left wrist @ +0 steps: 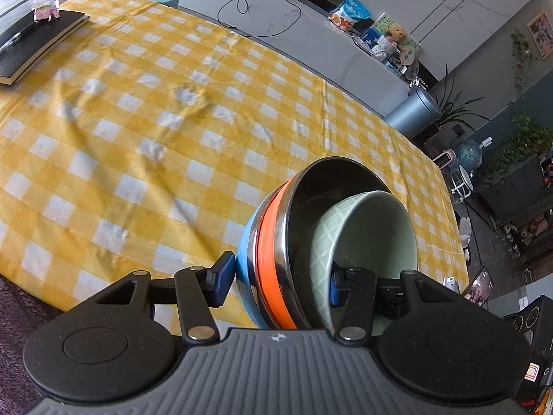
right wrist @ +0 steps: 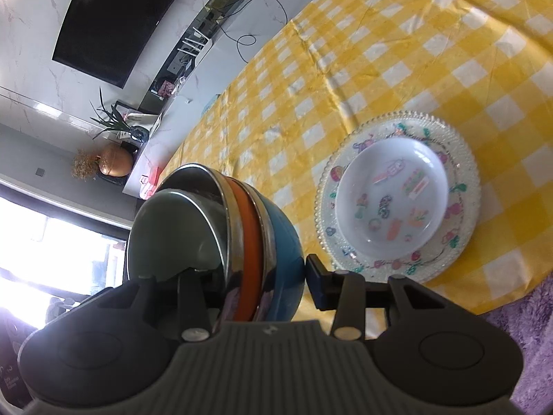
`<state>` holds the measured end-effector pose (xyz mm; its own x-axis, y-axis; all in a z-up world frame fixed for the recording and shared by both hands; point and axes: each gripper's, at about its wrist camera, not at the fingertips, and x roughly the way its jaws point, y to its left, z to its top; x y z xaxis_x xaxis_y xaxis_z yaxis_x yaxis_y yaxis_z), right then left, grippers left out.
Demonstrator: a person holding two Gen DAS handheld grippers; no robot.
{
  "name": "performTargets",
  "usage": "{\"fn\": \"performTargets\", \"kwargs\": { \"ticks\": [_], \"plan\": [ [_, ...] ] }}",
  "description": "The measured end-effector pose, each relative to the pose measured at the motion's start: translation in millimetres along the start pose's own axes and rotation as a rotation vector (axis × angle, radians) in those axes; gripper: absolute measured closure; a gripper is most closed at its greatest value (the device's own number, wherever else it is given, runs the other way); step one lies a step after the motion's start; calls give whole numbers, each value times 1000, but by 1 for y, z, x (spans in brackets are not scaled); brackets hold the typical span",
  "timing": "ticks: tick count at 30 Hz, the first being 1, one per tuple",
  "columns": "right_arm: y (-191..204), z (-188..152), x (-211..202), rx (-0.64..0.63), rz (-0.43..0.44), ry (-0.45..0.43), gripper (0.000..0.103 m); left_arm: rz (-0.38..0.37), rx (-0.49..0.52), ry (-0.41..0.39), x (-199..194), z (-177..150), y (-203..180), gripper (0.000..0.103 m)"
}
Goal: Organize plates and bowls
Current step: 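Carry the nested bowls with both grippers over the plate stack, lower them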
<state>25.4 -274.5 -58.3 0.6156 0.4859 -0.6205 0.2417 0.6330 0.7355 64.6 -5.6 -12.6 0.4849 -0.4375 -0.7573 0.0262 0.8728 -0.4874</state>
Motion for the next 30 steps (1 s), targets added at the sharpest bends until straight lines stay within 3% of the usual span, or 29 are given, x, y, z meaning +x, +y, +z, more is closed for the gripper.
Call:
{"fn": "performTargets", "kwargs": {
  "ticks": [12, 30],
  "plan": [
    [-34, 35, -26, 12, -62, -90, 61, -80, 21, 64, 47, 2, -38, 45],
    [-64, 48, -19, 54, -125, -81, 60, -106, 12, 134, 84, -3, -43, 46]
  ]
}}
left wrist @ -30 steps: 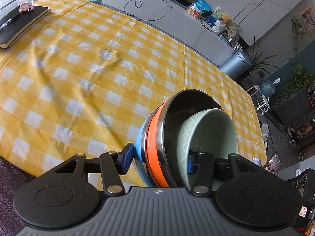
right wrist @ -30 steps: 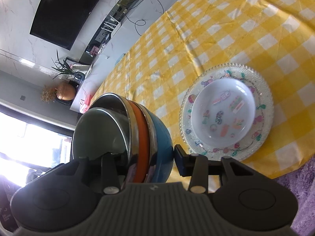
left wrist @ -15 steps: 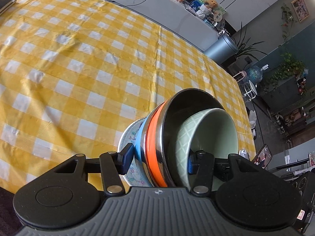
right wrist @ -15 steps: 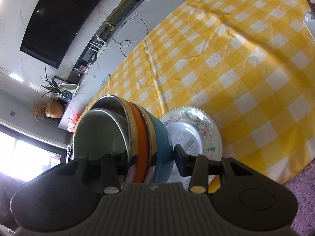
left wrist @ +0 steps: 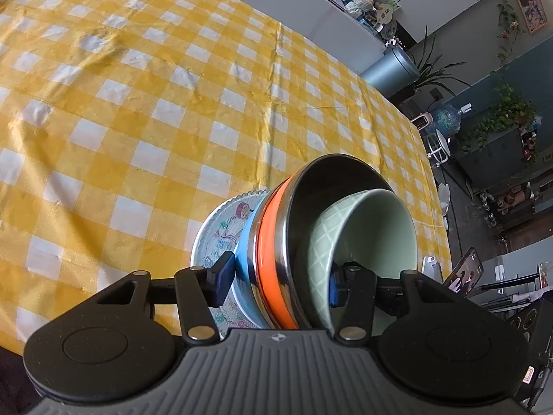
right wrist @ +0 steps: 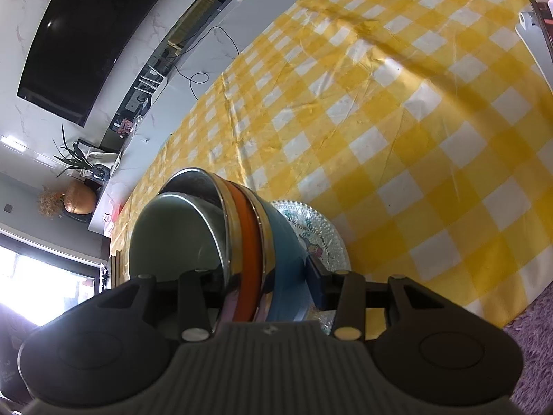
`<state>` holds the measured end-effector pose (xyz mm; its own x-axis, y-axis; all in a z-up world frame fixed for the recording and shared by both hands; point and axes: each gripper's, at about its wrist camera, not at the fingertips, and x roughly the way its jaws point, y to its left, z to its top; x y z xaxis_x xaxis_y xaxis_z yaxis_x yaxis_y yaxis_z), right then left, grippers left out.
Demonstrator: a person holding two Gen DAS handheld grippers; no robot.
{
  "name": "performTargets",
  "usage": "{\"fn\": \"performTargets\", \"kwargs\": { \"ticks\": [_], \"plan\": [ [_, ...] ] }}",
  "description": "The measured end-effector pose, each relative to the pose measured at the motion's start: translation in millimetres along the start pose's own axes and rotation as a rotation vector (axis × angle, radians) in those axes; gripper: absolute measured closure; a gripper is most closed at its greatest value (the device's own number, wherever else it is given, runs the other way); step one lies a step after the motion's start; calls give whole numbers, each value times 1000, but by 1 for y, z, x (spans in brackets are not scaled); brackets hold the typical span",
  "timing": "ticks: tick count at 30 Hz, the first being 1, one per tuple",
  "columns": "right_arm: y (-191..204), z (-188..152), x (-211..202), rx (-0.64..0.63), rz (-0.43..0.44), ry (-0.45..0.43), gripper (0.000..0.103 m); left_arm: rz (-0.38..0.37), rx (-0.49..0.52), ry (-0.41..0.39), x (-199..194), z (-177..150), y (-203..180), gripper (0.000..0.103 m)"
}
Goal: Organize plates and bowls
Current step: 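Carry the nested bowls with both grippers over the plate stack, lower them, then open both grippers and lift them away from the bowls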
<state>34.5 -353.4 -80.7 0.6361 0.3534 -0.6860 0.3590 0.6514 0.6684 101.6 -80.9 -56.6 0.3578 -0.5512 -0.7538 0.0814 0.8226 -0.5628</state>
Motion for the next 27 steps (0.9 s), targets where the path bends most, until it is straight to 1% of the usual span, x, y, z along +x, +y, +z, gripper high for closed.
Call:
{"fn": "performTargets", "kwargs": {
  "ticks": [4, 5, 6, 9, 13, 15, 16, 17, 19, 23, 25, 26, 27],
  "plan": [
    [-2, 0, 1, 11, -1, 1, 60, -6, 1, 2, -2, 0, 0, 47],
    [-2, 0, 1, 14, 0, 3, 59, -3, -1, 5, -2, 0, 0, 50],
    [-1, 0, 1, 15, 2, 6, 57, -4, -7, 9, -2, 1, 2, 50],
    [2, 1, 1, 8, -11, 1, 54, -11, -20, 13, -3, 2, 4, 51],
    [9, 0, -4, -23, -25, -31, 51, -25, -28, 4, -5, 3, 6, 51],
    [13, -1, -9, -46, -38, -52, 49, -32, -25, -9, -8, 4, 5, 50],
    [15, -2, -11, -59, -45, -62, 45, -36, -18, -17, -10, 4, 4, 47],
    [17, -2, -13, -71, -51, -71, 43, -29, -11, -24, -12, 4, 3, 47],
    [21, -3, -16, -99, -73, -93, 41, -7, 16, -45, -15, 3, -1, 46],
    [30, -5, -21, -153, -104, -121, 40, 5, 30, -65, -22, 2, -1, 42],
    [35, -7, -23, -180, -114, -131, 38, 19, 53, -85, -28, 1, -4, 41],
    [38, -9, -25, -197, -119, -140, 36, 29, 70, -101, -32, 1, -6, 41],
    [41, -10, -27, -213, -121, -151, 30, 39, 86, -120, -37, 0, -7, 41]
  ]
}}
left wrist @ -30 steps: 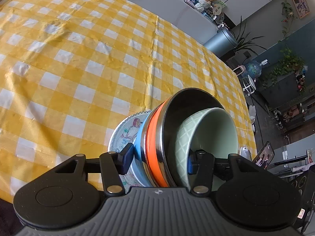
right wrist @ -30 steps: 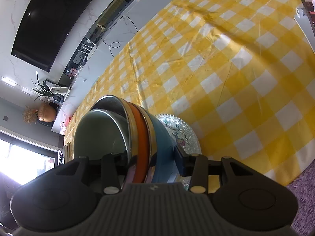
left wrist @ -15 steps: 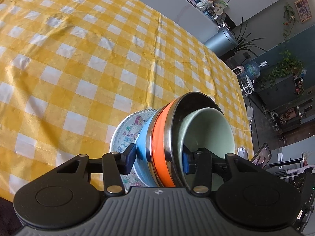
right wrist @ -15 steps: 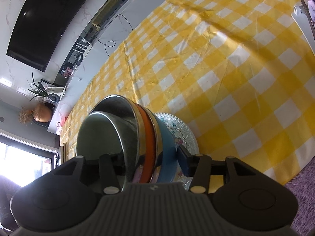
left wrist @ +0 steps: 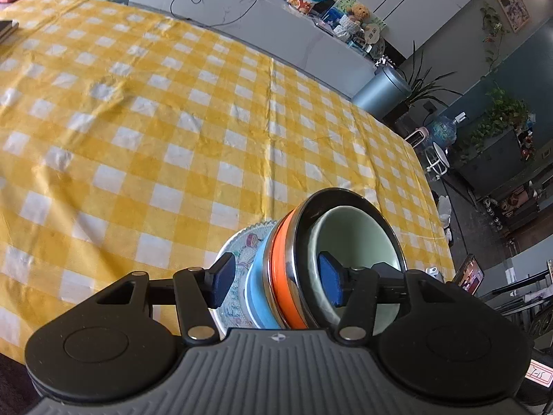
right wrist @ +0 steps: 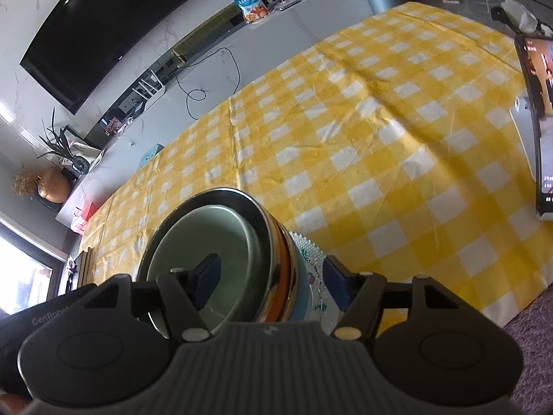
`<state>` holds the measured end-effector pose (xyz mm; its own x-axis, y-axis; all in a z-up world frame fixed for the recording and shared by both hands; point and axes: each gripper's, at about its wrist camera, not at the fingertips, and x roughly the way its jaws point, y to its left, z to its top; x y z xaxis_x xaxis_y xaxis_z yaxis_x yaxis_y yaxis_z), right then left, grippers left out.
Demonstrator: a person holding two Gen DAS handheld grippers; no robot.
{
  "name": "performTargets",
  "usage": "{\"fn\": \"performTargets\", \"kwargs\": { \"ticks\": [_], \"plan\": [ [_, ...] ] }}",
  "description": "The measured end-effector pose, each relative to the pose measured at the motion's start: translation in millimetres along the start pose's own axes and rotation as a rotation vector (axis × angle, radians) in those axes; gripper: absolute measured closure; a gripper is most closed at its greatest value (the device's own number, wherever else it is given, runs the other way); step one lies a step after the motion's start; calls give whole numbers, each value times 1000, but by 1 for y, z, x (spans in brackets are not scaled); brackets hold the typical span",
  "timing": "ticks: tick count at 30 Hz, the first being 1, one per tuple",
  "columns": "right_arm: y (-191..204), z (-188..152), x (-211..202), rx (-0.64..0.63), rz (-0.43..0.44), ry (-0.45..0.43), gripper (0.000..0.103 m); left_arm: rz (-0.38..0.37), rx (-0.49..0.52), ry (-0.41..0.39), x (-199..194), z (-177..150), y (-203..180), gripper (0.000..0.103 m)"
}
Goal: Organize plates and bowls
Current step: 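Open both grippers and lift them away from the bowls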
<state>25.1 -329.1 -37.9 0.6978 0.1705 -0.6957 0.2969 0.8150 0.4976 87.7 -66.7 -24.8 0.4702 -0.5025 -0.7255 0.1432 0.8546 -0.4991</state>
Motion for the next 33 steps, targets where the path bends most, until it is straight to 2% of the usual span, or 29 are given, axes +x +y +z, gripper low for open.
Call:
{"fn": "performTargets", "kwargs": {
  "ticks": [7, 10, 18, 19, 21, 28, 30, 33],
  "plan": [
    [25, -6, -26, -142, -35, -107, 27, 63, 174, -155, -44, -6, -15, 38],
    [35, -11, -39, -207, -13, -147, 20, 103, 275, -222, -61, -14, -21, 37],
    [58, -33, -65, -357, 34, -195, 18, 163, 510, -387, -99, -47, -36, 32],
    [60, -36, -67, -374, 36, -200, 18, 166, 527, -403, -103, -51, -36, 31],
    [63, -43, -71, -407, 43, -210, 18, 176, 553, -421, -110, -57, -36, 22],
    [70, -83, -88, -589, 42, -298, 13, 244, 619, -497, -130, -80, -23, 15],
    [70, -94, -91, -624, 35, -321, 7, 286, 626, -523, -131, -88, -21, 11],
    [66, -110, -95, -622, 46, -331, 6, 314, 636, -506, -127, -98, -18, 10]
  ]
}}
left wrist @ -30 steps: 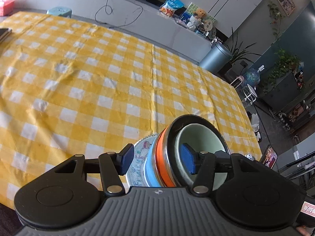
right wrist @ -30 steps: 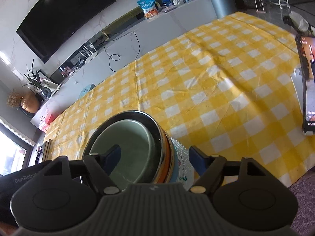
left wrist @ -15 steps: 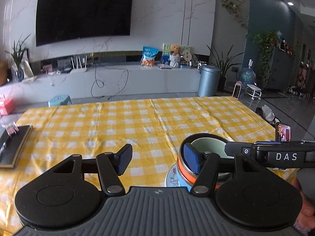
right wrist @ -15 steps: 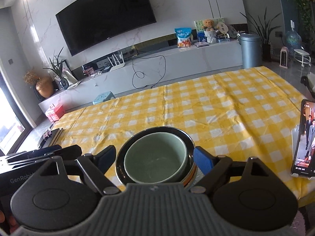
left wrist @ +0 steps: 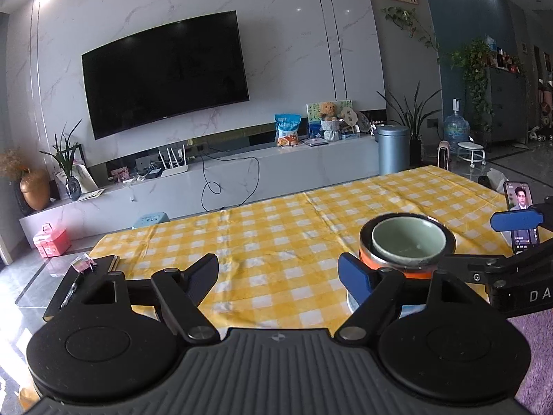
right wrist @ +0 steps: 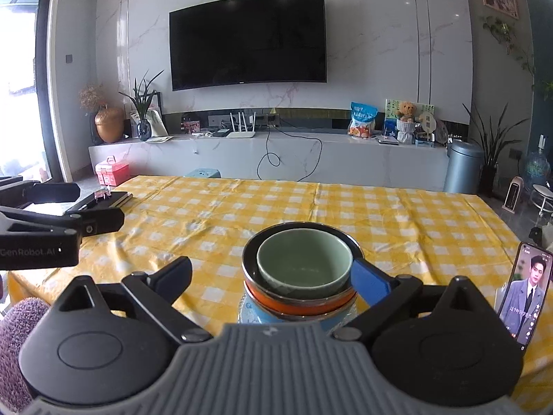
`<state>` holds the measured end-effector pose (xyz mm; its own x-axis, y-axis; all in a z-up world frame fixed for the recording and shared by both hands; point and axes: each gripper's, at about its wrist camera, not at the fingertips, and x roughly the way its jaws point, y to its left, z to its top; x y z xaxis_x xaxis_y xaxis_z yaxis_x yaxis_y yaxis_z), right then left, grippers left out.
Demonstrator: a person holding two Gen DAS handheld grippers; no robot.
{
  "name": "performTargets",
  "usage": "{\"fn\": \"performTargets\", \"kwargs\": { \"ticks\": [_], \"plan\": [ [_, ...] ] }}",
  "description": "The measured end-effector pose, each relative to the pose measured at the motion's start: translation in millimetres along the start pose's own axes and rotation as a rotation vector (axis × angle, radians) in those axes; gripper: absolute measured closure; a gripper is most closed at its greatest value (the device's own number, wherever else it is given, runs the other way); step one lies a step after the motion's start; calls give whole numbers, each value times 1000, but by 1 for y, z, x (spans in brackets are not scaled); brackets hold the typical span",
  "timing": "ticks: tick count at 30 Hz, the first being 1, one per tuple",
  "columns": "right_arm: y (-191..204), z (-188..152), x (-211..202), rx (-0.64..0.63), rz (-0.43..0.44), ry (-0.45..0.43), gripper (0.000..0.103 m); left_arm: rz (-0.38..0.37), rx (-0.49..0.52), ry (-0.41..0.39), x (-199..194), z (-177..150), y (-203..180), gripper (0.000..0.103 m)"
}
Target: Organize plates and bowls
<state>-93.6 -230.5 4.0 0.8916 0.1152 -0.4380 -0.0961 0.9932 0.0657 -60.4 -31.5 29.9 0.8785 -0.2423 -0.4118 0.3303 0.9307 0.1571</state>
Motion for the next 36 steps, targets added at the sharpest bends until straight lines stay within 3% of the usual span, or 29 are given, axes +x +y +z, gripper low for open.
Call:
{"fn": "performTargets", "kwargs": {
  "ticks": [5, 11, 17, 26, 36],
  "plan": [
    [7, -18, -6, 33, -12, -13, 6, 16, 19, 29, -1, -18, -4, 7],
    [21, -28, -7, -37, -20, -51, 6, 43, 31, 101, 7, -36, -9, 7],
    [24, -35, 2, -51, -73, -22, 6, 36, 47, 128, 12, -45, -13, 7],
    [18, -42, 14, -15, -86, 33, 3, 17, 29, 212, 25, -58, -11, 7],
    [17, -45, 16, 4, -85, 53, 3, 23, 9, 243, 27, -60, -7, 7]
  ]
}}
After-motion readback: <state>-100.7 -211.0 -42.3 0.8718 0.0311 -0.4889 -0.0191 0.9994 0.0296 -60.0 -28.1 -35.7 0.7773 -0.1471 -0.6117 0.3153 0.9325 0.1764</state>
